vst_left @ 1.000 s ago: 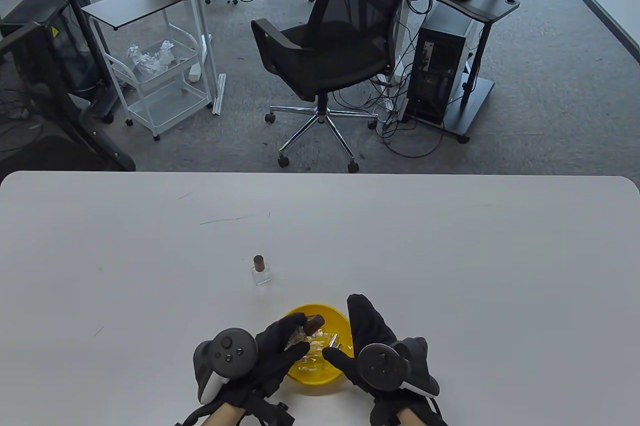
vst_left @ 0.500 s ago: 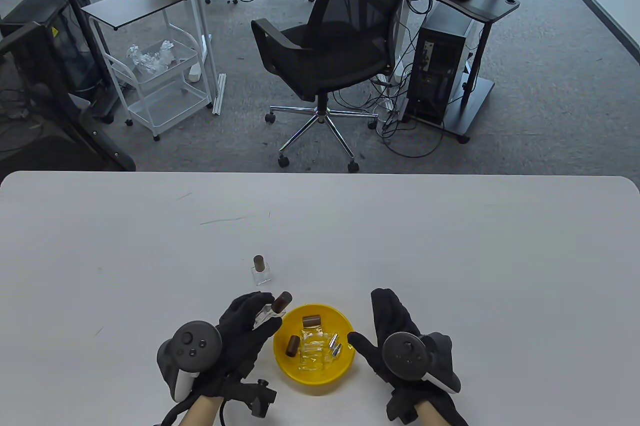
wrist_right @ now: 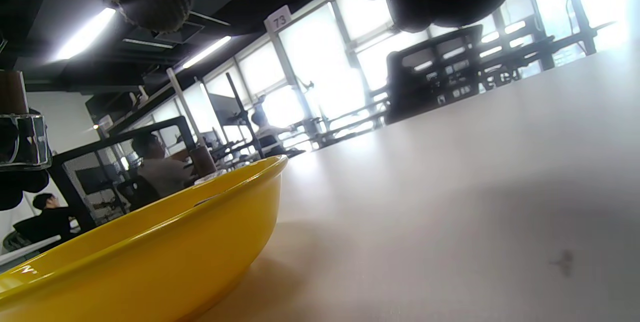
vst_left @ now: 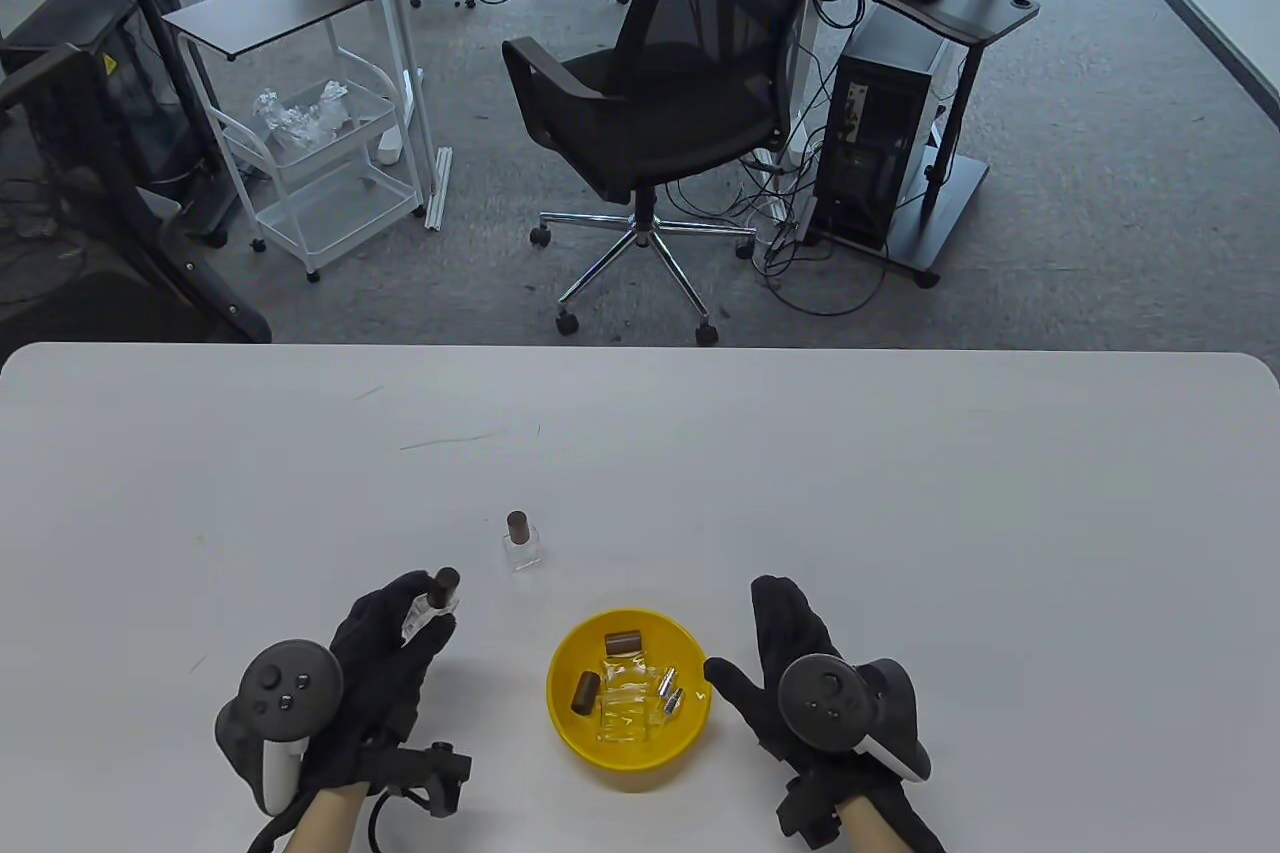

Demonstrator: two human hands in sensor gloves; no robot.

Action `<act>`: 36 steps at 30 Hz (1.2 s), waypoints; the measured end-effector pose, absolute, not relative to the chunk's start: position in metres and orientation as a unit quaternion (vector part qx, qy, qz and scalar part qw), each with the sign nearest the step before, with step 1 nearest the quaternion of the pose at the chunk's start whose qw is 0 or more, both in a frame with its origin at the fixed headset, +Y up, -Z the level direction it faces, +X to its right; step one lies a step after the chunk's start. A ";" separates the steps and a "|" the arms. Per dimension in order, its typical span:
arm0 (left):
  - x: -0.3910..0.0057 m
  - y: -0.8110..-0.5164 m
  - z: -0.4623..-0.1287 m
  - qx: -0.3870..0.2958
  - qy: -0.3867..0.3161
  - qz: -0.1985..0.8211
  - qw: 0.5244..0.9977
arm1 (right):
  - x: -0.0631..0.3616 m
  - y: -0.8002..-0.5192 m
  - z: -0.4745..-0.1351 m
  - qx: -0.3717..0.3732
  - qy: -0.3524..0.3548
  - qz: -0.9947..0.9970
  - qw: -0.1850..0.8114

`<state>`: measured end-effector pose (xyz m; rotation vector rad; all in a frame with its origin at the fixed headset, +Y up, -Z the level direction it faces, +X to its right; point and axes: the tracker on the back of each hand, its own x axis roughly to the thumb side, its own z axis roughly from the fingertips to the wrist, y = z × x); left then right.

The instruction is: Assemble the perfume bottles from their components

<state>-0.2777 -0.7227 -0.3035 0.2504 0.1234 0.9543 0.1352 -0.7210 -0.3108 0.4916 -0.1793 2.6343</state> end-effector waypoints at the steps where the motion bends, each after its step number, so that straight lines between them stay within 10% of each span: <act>1: -0.284 -0.728 -0.304 0.113 0.074 0.458 0.879 | 0.135 -0.721 -0.311 0.178 -0.065 0.955 0.226; 15: -0.326 -0.772 -0.339 0.033 0.220 0.431 0.875 | 0.137 -0.722 -0.312 0.172 -0.066 0.957 0.225; 36: -0.322 -0.783 -0.366 -0.018 0.253 0.356 0.899 | 0.144 -0.717 -0.310 0.165 -0.072 0.958 0.223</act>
